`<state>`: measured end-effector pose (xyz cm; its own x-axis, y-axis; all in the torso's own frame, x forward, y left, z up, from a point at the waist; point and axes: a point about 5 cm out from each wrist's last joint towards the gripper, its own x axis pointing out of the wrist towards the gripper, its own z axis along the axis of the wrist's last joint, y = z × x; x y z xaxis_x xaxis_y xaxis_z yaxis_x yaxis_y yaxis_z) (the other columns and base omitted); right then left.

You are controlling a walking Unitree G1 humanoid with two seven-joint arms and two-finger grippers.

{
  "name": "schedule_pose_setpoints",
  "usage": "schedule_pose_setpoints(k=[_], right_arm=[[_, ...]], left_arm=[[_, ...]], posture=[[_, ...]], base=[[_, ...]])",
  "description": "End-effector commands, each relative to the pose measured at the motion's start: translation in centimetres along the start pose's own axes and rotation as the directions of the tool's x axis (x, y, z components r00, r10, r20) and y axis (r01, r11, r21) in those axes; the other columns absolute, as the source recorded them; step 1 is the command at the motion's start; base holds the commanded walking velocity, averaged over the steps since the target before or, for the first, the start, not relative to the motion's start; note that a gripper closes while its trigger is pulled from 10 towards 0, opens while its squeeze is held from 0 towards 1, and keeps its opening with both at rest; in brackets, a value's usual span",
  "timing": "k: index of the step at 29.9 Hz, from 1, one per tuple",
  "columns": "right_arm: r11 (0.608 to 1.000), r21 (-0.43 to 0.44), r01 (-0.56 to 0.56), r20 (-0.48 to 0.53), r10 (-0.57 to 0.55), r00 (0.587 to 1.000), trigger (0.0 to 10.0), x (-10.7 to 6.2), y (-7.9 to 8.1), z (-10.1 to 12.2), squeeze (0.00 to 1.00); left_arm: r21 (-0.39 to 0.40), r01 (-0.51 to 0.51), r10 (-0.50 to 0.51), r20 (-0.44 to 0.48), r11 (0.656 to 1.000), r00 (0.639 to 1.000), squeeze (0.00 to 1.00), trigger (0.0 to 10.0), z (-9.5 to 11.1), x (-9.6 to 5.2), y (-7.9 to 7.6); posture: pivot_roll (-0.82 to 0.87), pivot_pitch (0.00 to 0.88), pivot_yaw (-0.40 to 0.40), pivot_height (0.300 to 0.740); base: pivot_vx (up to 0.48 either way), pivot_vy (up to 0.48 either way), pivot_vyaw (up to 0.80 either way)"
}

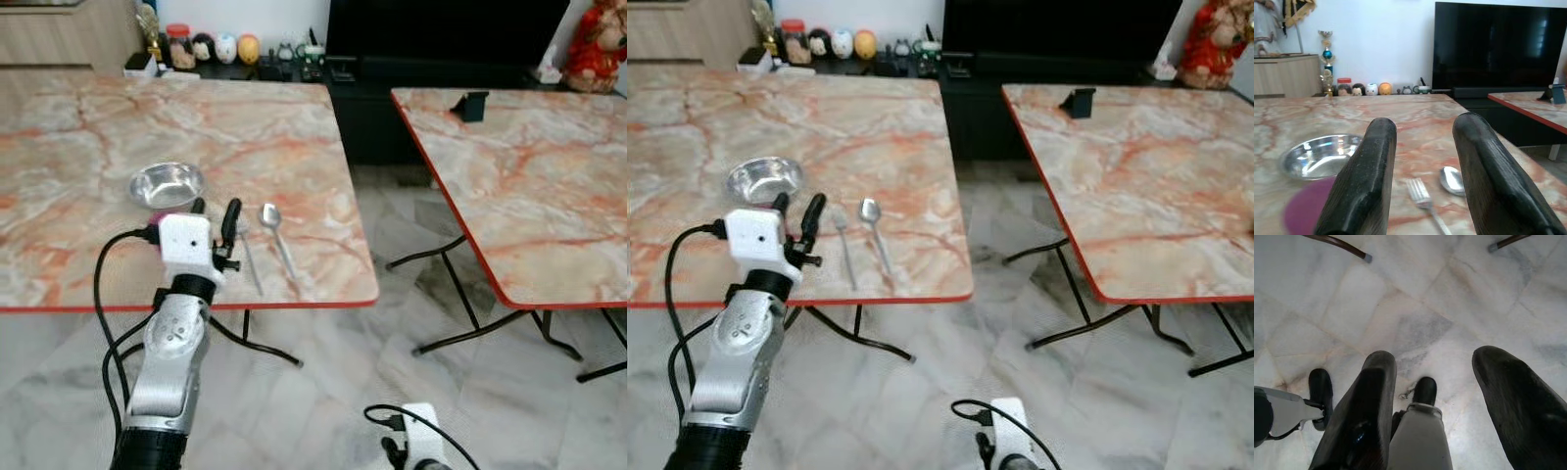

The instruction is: Setting the table

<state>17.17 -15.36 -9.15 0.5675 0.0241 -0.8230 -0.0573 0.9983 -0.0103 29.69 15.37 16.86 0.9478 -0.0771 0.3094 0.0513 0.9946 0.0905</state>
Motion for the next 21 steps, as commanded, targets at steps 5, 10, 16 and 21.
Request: schedule_pose_setpoints(k=[5, 10, 16, 21], right_arm=[[1.000, -0.006, 0.004, 0.001, -0.004, 1.000, 10.0, 0.04, -0.21, 0.21, 0.00], [1.000, -0.009, 0.003, 0.001, -0.003, 1.000, 10.0, 0.04, -0.25, 0.22, 0.00], [1.000, -0.009, 0.002, 0.002, -0.002, 1.000, 10.0, 0.04, -0.26, 0.26, 0.00], [1.000, -0.009, 0.003, 0.003, -0.003, 1.000, 10.0, 0.05, -0.26, 0.30, 0.00]], left_arm=[[-0.002, -0.001, 0.001, 0.009, 1.000, 1.000, 0.00, 10.0, 0.33, 0.21, -0.22], [-0.004, -0.004, 0.004, 0.009, 1.000, 1.000, 0.00, 10.0, 0.31, 0.18, -0.23], [-0.005, -0.008, 0.008, 0.012, 1.000, 1.000, 0.00, 10.0, 0.38, 0.21, -0.15], [-0.005, -0.009, 0.009, 0.014, 1.000, 1.000, 0.00, 10.0, 0.41, 0.27, -0.12]], posture=[[0.07, 0.000, -0.082, 0.740], [0.08, 0.000, -0.083, 0.740], [0.08, 0.000, -0.084, 0.740], [0.08, 0.000, -0.085, 0.740]], base=[[0.000, 0.340, 0.00], [0.000, 0.342, 0.00], [0.000, 0.352, 0.00], [0.000, 0.356, 0.00]])
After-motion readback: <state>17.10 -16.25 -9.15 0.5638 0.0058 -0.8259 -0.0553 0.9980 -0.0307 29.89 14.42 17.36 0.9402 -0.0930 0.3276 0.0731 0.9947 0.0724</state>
